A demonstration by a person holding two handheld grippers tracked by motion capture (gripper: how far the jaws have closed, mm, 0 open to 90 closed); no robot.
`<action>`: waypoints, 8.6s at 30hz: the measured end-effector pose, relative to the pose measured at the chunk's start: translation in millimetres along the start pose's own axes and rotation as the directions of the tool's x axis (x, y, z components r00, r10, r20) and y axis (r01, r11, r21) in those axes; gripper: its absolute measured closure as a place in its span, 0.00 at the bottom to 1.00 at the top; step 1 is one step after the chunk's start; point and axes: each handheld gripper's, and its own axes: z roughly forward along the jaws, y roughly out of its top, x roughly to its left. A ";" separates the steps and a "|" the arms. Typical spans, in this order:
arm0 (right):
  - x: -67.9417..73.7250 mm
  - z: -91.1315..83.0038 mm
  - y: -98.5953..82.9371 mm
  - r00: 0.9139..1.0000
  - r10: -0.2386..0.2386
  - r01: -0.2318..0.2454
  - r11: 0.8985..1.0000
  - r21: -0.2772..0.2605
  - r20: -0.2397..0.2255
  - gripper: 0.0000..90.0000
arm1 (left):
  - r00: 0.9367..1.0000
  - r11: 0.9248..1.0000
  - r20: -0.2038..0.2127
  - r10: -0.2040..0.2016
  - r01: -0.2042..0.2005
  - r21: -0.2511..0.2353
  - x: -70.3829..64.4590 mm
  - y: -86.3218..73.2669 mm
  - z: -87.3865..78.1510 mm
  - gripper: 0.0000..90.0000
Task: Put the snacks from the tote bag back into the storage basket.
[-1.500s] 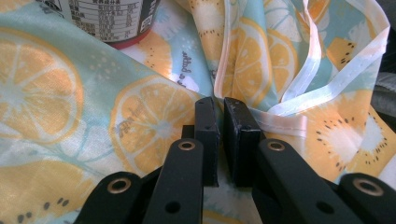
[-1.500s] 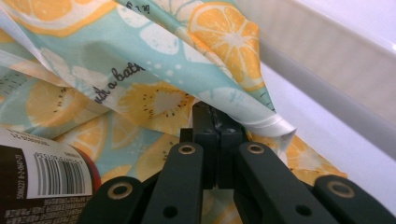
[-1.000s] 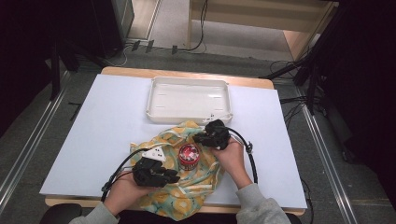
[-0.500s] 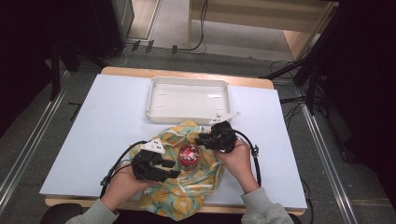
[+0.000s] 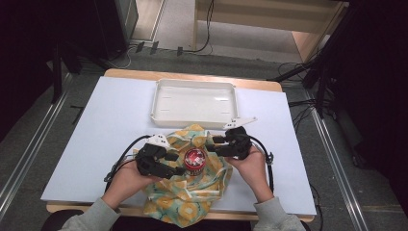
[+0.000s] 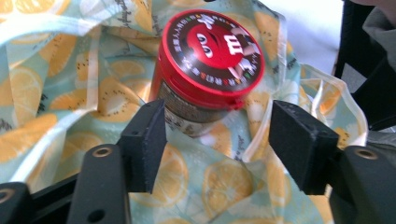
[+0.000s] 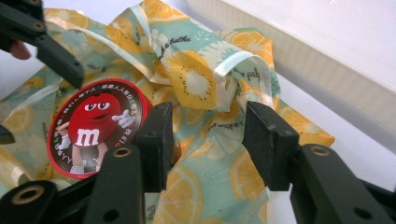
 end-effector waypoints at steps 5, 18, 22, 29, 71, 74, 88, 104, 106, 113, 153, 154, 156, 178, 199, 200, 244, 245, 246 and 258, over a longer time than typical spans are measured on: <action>-1.2 -3.4 -1.7 1.000 0.010 -0.010 1.000 -0.005 0.003 0.57 | 1.000 0.999 -0.001 0.028 -0.028 -0.028 3.8 6.2 4.2 0.33; -5.8 -9.3 -6.2 1.000 0.030 -0.030 0.999 -0.017 0.002 0.53 | 0.997 0.997 -0.017 0.074 -0.074 -0.001 6.3 10.6 24.1 0.22; -6.6 -7.8 -6.6 0.999 0.039 -0.039 0.999 -0.018 0.000 0.52 | 0.999 0.999 0.008 0.045 -0.045 0.000 6.9 10.2 30.8 0.21; -8.0 -5.8 -8.3 0.999 0.048 -0.048 0.999 -0.012 -0.002 0.52 | 0.997 0.997 -0.010 0.077 -0.076 0.024 3.0 5.1 43.9 0.21; -13.4 6.9 -14.8 0.998 0.064 -0.064 0.998 -0.002 0.001 0.52 | 0.990 0.993 -0.098 0.106 -0.110 -0.035 5.8 2.1 67.9 0.28; -13.2 7.5 -15.0 0.998 0.064 -0.064 0.998 -0.001 0.002 0.52 | 0.990 0.994 -0.101 0.100 -0.103 -0.024 5.9 3.2 66.5 0.28; -13.2 7.6 -15.2 0.998 0.065 -0.065 0.998 0.000 0.005 0.52 | 0.990 0.993 -0.104 0.099 -0.104 -0.047 0.1 10.8 52.2 0.29; -12.5 6.7 -15.4 0.998 0.063 -0.063 0.998 -0.002 0.004 0.52 | 0.995 0.998 -0.085 0.047 -0.050 -0.033 -5.0 15.1 31.2 0.28; -12.2 6.9 -15.5 0.998 0.063 -0.063 0.998 0.000 0.003 0.52 | 0.995 0.998 -0.087 0.054 -0.057 -0.029 -7.7 14.8 29.5 0.28; -9.9 3.8 -16.2 0.998 0.059 -0.059 0.998 -0.009 0.010 0.52 | 0.995 0.998 -0.084 0.052 -0.055 -0.036 -8.7 15.0 18.9 0.28; 13.6 -1.8 -18.7 0.999 -0.011 0.011 1.000 -0.017 -0.033 0.50 | 0.991 0.999 -0.133 0.023 -0.027 -0.026 9.1 26.8 -30.5 0.28; 13.6 -1.7 -18.7 0.999 -0.010 0.009 1.000 -0.019 -0.036 0.50 | 0.991 0.999 -0.131 0.020 -0.025 -0.032 9.7 27.1 -31.5 0.28; 13.5 -1.5 -18.7 0.999 -0.006 0.005 1.000 -0.022 -0.040 0.50 | 0.991 0.999 -0.130 0.018 -0.023 -0.034 10.5 27.6 -33.4 0.28; 18.0 2.9 -18.9 0.999 -0.020 0.019 1.000 -0.017 -0.044 0.51 | 0.984 0.998 -0.179 -0.018 0.008 -0.060 36.6 39.1 -46.2 0.28; 20.9 3.5 -18.1 0.998 -0.032 0.031 0.999 -0.021 -0.048 0.51 | 0.975 0.996 -0.212 -0.064 0.051 -0.068 72.1 55.7 -47.2 0.29; 21.1 3.7 -18.1 0.998 -0.032 0.031 0.999 -0.021 -0.046 0.51 | 0.975 0.996 -0.210 -0.067 0.054 -0.065 74.0 56.8 -48.4 0.29; 24.5 -5.7 -25.2 0.999 -0.017 0.016 0.999 -0.038 -0.029 0.53 | 0.953 0.997 -0.294 -0.072 0.058 -0.057 139.3 93.7 -5.2 0.29; 24.4 -5.9 -25.5 0.999 -0.019 0.018 0.999 -0.039 -0.029 0.53 | 0.953 0.996 -0.293 -0.076 0.062 -0.058 141.2 93.8 -4.1 0.29; 24.3 -6.3 -25.9 0.999 -0.019 0.018 0.999 -0.040 -0.028 0.53 | 0.953 0.996 -0.292 -0.076 0.061 -0.060 143.2 94.0 -2.3 0.29; 23.8 -9.3 -30.4 1.000 -0.007 0.006 0.999 -0.042 -0.018 0.53 | 0.942 0.997 -0.328 -0.070 0.060 -0.038 160.7 87.4 22.0 0.29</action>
